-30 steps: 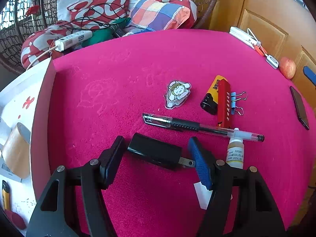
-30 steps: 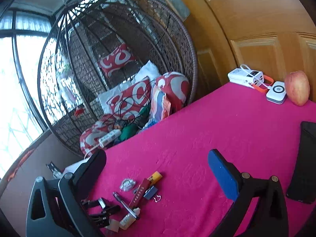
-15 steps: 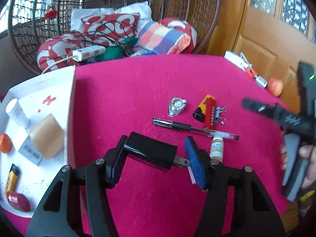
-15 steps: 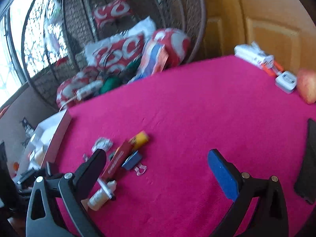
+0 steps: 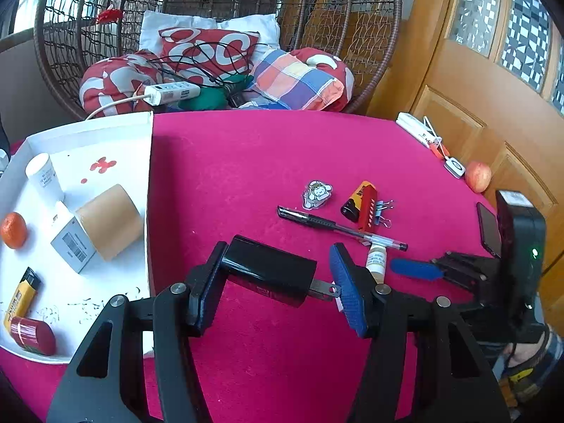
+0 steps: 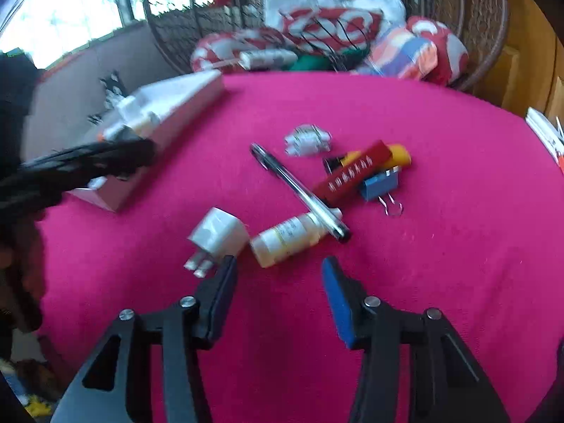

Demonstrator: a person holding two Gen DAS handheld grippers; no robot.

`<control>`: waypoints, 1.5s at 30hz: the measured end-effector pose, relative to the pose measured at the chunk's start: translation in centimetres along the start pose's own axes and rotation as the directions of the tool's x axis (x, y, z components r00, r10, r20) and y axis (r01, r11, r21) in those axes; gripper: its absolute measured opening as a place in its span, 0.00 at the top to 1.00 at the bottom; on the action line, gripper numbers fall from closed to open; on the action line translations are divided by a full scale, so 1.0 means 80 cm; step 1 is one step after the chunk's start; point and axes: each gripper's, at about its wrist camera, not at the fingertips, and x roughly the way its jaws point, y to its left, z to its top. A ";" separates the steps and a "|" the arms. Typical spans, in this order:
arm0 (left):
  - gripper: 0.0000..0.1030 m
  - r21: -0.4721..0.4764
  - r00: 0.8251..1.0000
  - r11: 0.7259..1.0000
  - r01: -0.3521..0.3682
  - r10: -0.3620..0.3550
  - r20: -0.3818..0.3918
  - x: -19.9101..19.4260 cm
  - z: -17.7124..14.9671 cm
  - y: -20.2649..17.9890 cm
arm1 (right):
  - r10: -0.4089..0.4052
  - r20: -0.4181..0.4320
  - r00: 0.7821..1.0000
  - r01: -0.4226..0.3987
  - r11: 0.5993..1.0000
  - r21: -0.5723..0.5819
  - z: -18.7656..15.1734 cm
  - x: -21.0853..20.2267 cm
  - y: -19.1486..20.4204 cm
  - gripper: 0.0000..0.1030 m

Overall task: Organize rigid objects
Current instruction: 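Grasp the black charger with the left tool while the right tool grasps the small yellow-liquid bottle, then carry both into the white tray and open both tools to release them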

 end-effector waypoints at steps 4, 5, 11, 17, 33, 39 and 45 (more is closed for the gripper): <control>0.43 -0.017 1.000 1.000 0.001 -0.001 -0.002 -0.001 -0.002 0.004 | 0.017 -0.006 1.000 -0.017 0.998 0.053 0.019 0.012 -0.002 0.52; 0.43 -0.021 1.000 1.000 0.001 -0.001 -0.002 -0.001 -0.002 0.005 | 0.004 -0.007 1.000 -0.004 0.998 0.058 0.024 0.017 0.000 0.52; 0.43 -0.023 1.000 1.000 -0.007 0.007 0.014 -0.007 -0.001 0.005 | -0.106 0.002 0.994 0.106 0.994 -0.019 0.015 0.017 0.019 0.63; 0.43 -0.023 0.999 1.000 -0.010 0.011 0.049 -0.019 0.001 0.004 | -0.077 0.055 0.996 0.072 0.994 0.077 0.002 -0.020 -0.013 0.83; 0.43 -0.019 0.894 0.989 -0.144 0.138 0.427 -0.189 0.049 0.007 | -0.055 0.578 0.814 0.030 0.998 0.052 0.059 -0.229 0.020 0.83; 0.43 -0.068 0.816 0.976 -0.206 0.210 0.539 -0.260 0.051 0.030 | -0.034 0.668 0.743 0.035 0.999 0.013 0.072 -0.265 0.038 0.83; 0.43 -0.115 0.779 0.963 -0.244 0.265 0.569 -0.296 0.042 0.059 | -0.007 0.697 0.718 0.021 1.000 -0.012 0.085 -0.276 0.054 0.83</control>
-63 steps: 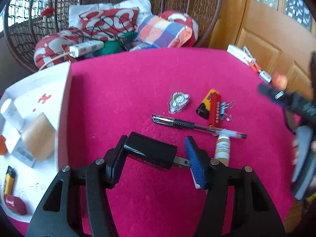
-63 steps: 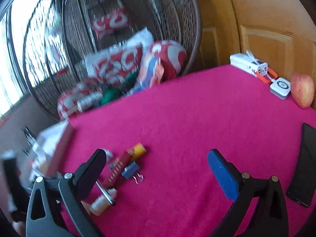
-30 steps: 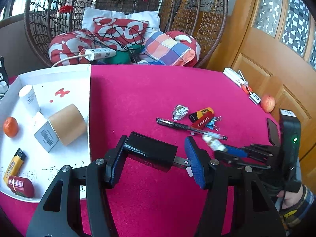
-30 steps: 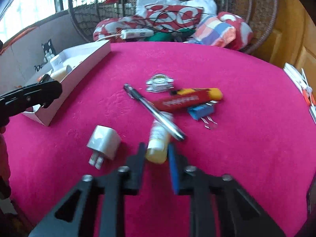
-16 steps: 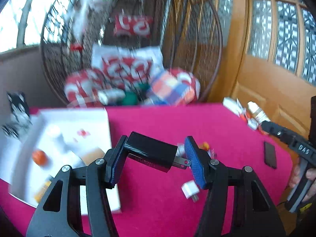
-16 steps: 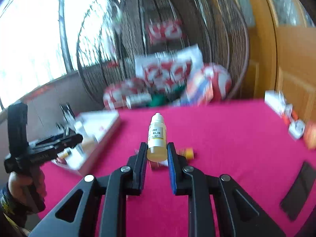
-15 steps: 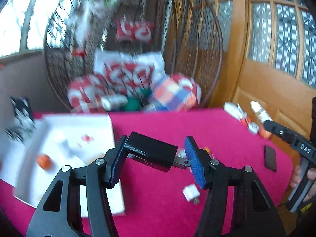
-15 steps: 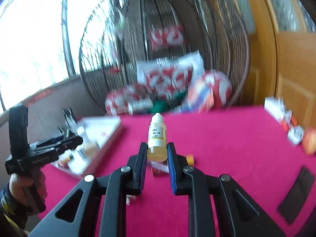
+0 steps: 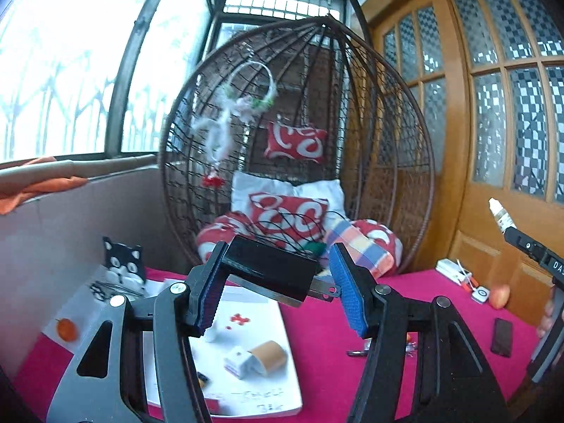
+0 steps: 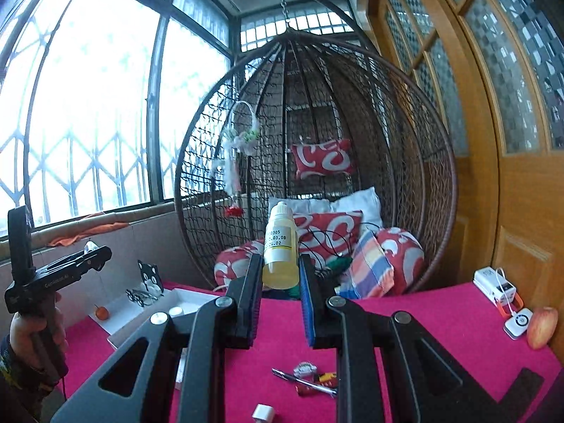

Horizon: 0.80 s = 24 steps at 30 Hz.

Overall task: Organize rigid objects
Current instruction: 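Carry both into the white tray and open both tools to release them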

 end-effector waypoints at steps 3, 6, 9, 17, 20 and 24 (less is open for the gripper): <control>0.43 -0.002 1.000 1.000 -0.020 0.020 0.018 -0.010 0.001 0.011 | 0.013 0.017 1.000 -0.013 1.000 -0.002 0.004 0.000 0.008 0.82; 0.43 -0.010 0.999 0.999 -0.033 0.033 0.023 -0.016 0.001 0.023 | 0.029 0.025 0.999 -0.029 1.000 -0.009 0.008 0.003 0.019 0.82; 0.43 -0.021 0.998 0.999 -0.050 0.050 0.028 -0.024 0.000 0.037 | 0.050 0.023 0.998 -0.049 0.998 -0.028 0.010 0.007 0.035 0.83; 0.43 -0.063 0.995 0.994 -0.088 0.091 0.033 -0.039 -0.005 0.072 | 0.093 0.003 0.996 -0.092 0.993 -0.067 0.016 0.029 0.070 0.82; 0.43 -0.075 0.994 0.992 -0.100 0.103 0.035 -0.045 -0.006 0.085 | 0.108 -0.003 0.994 -0.108 0.991 -0.075 0.016 0.036 0.081 0.82; 0.43 -0.083 0.992 0.989 -0.121 0.124 0.037 -0.051 -0.004 0.103 | 0.128 -0.006 0.992 -0.129 0.988 -0.084 0.018 0.045 0.095 0.82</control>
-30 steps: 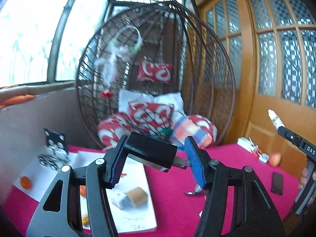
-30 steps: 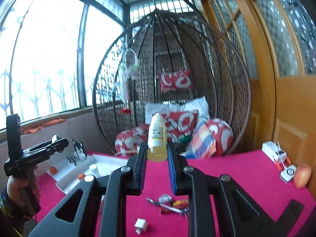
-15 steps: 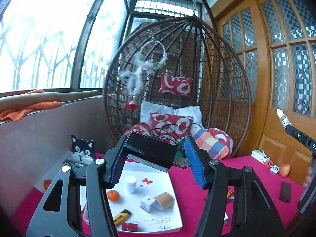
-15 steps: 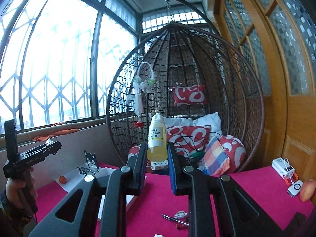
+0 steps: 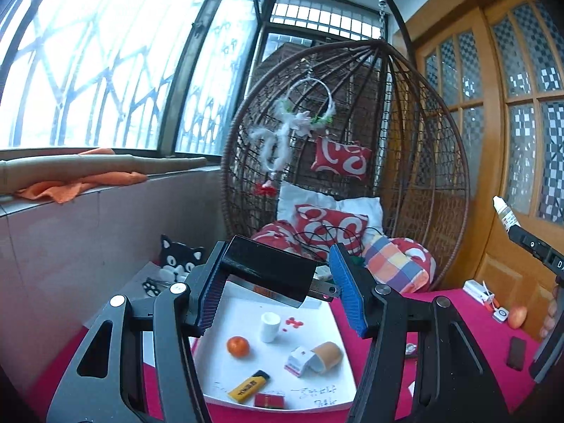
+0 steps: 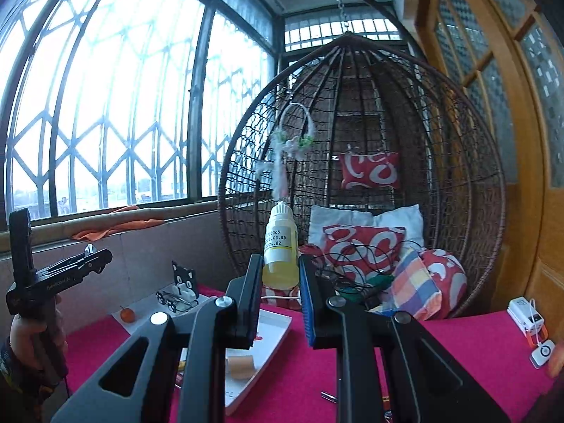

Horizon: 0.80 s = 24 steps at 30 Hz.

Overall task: Organize rigid objects
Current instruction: 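Carry both into the white tray and open both tools to release them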

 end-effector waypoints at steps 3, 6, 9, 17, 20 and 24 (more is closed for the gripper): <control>0.43 0.005 1.000 1.000 -0.016 0.016 0.007 -0.004 0.004 0.011 | 0.017 -0.003 1.000 -0.017 1.000 -0.006 0.002 0.010 0.010 0.82; 0.43 0.011 0.999 0.999 -0.032 0.032 0.009 -0.007 0.007 0.019 | 0.040 -0.013 0.999 -0.040 0.999 -0.008 0.003 0.024 0.020 0.82; 0.43 0.011 0.999 0.999 -0.046 0.046 0.003 -0.007 0.007 0.030 | 0.061 -0.026 0.998 -0.062 0.998 -0.010 0.003 0.038 0.031 0.82; 0.43 0.010 0.998 0.998 -0.063 0.063 -0.031 0.016 0.009 0.052 | 0.113 -0.087 0.990 -0.111 0.993 0.036 0.000 0.089 0.048 0.82; 0.43 0.014 0.996 0.998 -0.054 0.054 -0.065 0.037 0.005 0.056 | 0.120 -0.116 0.986 -0.116 0.992 0.041 -0.003 0.112 0.053 0.82; 0.43 -0.002 0.986 1.000 -0.018 0.017 -0.169 0.081 -0.010 0.057 | 0.141 -0.175 0.974 -0.129 0.989 0.076 -0.015 0.148 0.055 0.82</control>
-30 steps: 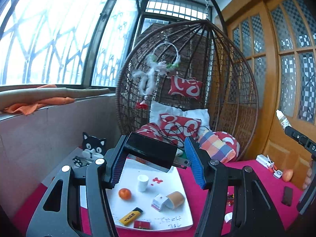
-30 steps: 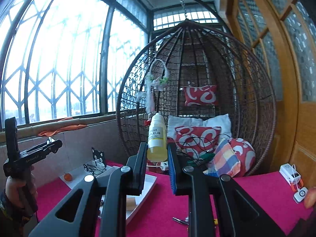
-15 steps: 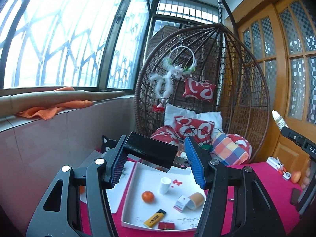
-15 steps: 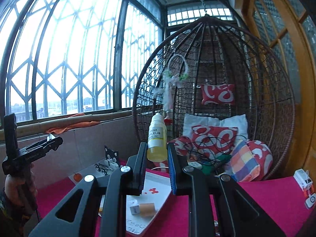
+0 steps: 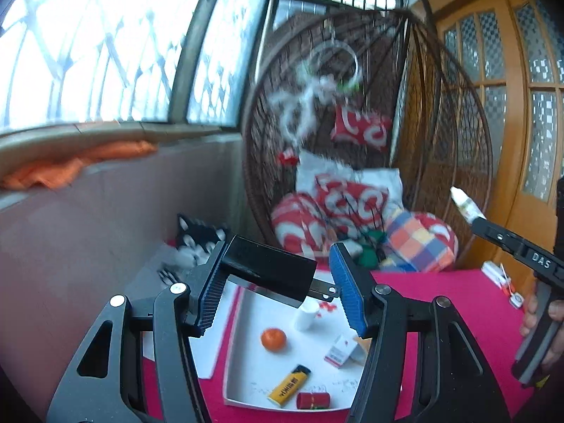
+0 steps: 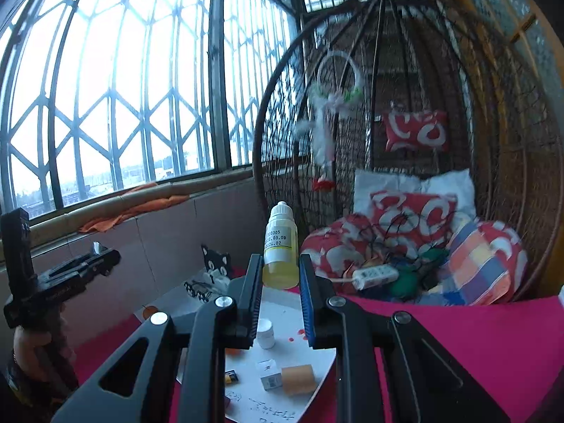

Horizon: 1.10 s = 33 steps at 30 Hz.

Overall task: Organize rigid objects
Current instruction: 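Carry both into the white tray and open both tools to release them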

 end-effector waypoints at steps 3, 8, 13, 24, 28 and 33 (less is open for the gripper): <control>0.43 -0.049 0.991 0.996 0.072 -0.077 -0.107 0.048 -0.012 0.001 | -0.004 -0.059 0.998 0.004 1.000 0.007 -0.010 0.039 -0.002 0.82; 0.43 -0.119 0.966 0.987 0.108 -0.132 -0.223 0.121 -0.035 0.000 | 0.000 -0.178 0.984 0.009 0.999 0.050 -0.037 0.107 -0.009 0.82; 0.43 -0.108 0.944 0.993 0.057 -0.089 -0.318 0.175 -0.060 -0.002 | -0.002 -0.305 0.952 0.026 0.997 0.076 -0.075 0.176 -0.011 0.82; 0.16 -0.131 0.918 0.991 -0.024 -0.030 -0.395 0.205 -0.098 0.010 | -0.005 -0.431 0.903 0.046 0.995 0.086 -0.128 0.232 -0.012 0.79; 0.07 -0.130 0.934 0.989 -0.072 0.021 -0.357 0.193 -0.097 0.017 | -0.001 -0.436 0.900 0.060 0.991 0.121 -0.140 0.230 -0.021 0.09; 0.07 -0.171 0.949 0.980 -0.103 0.046 -0.311 0.172 -0.094 0.026 | -0.017 -0.398 0.917 0.076 0.988 0.135 -0.136 0.212 -0.025 0.07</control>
